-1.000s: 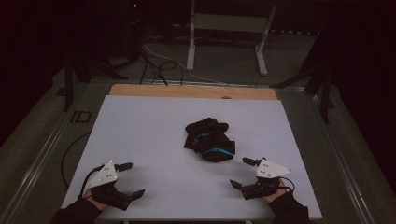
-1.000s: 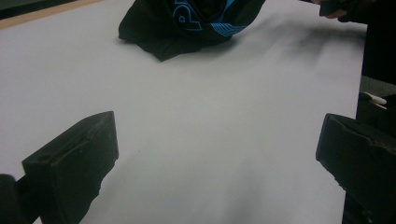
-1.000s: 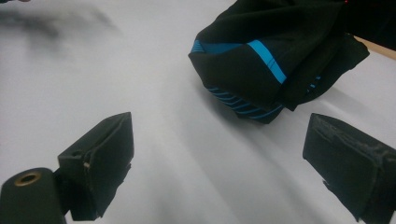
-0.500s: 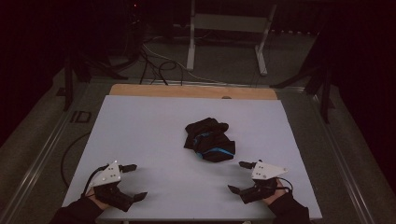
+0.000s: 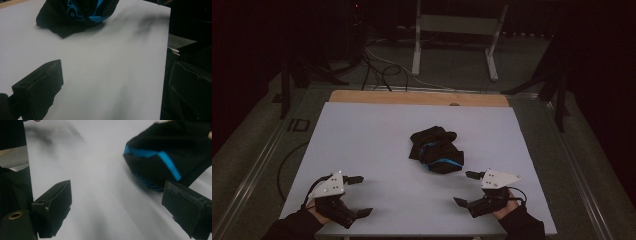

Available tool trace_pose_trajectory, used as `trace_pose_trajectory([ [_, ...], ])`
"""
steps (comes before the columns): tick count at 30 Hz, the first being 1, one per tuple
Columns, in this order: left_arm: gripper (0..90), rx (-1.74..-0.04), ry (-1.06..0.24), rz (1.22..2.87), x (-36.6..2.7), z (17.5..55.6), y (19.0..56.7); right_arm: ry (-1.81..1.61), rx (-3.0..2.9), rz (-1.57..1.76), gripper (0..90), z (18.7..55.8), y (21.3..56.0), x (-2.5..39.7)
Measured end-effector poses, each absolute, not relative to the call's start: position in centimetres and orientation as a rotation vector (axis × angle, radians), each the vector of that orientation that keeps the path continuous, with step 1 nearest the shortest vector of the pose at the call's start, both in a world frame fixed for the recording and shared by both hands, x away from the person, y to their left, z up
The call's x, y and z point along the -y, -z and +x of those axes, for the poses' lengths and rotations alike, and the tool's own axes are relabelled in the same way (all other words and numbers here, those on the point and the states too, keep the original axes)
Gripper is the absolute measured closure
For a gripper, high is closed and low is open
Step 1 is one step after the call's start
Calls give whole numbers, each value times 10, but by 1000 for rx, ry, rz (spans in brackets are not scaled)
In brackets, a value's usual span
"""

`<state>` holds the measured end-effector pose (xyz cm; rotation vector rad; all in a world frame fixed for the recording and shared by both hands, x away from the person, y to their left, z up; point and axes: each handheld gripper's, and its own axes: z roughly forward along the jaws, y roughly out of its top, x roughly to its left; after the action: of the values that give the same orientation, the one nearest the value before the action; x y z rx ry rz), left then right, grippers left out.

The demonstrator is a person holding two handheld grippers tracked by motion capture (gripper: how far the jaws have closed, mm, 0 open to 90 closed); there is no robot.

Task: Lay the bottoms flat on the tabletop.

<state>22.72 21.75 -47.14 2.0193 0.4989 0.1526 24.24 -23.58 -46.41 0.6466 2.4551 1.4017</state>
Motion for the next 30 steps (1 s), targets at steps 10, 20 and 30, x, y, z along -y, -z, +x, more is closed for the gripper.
trace_pose_trajectory([
  [10,1,-495,-161,1961,-212,232,449,-1432,-2412,607,93,243,435,235],
  [20,1,-525,-142,1954,-209,244,442,-1463,-2342,598,92,252,412,235],
  [30,1,-551,-188,1955,-205,254,427,-1431,-2284,625,92,266,397,227],
])
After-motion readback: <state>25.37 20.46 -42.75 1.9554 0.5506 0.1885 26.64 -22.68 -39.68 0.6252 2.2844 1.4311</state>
